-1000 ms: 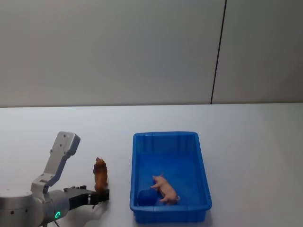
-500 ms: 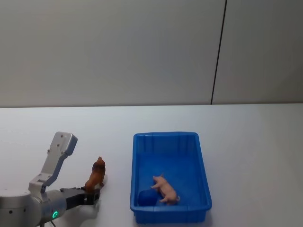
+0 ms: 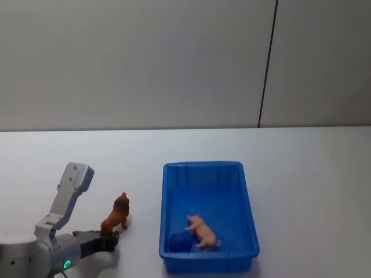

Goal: Pick up the two dolls from the table and place them into the box.

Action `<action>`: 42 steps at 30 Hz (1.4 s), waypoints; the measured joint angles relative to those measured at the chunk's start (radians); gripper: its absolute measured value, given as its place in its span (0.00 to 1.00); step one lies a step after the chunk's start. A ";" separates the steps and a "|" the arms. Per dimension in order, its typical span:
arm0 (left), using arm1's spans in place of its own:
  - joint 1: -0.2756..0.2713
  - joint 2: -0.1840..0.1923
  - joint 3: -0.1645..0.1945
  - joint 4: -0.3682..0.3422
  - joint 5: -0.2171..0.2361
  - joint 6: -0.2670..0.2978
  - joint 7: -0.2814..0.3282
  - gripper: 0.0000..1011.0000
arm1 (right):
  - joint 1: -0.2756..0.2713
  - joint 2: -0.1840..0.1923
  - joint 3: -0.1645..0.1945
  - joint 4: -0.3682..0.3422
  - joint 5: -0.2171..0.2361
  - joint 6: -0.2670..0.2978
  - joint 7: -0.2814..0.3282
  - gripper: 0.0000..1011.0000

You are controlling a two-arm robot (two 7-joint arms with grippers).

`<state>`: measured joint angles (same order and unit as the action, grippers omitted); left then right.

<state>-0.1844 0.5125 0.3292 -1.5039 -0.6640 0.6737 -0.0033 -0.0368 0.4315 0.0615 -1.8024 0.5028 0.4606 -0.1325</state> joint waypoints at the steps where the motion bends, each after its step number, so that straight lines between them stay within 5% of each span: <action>1: 0.002 0.001 0.000 -0.003 0.000 -0.005 0.001 0.25 | 0.000 0.000 0.000 0.000 0.000 0.000 0.000 0.99; 25: 0.089 0.058 -0.046 -0.153 -0.042 -0.275 0.064 0.18 | 0.000 0.000 0.000 0.000 0.000 0.000 0.000 0.99; 42: 0.061 0.075 -0.057 -0.193 -0.040 -0.288 -0.108 0.18 | 0.000 0.000 0.000 0.000 0.000 0.000 0.000 0.99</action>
<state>-0.1238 0.5875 0.2720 -1.6971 -0.7037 0.3860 -0.1116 -0.0368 0.4315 0.0615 -1.8024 0.5028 0.4607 -0.1324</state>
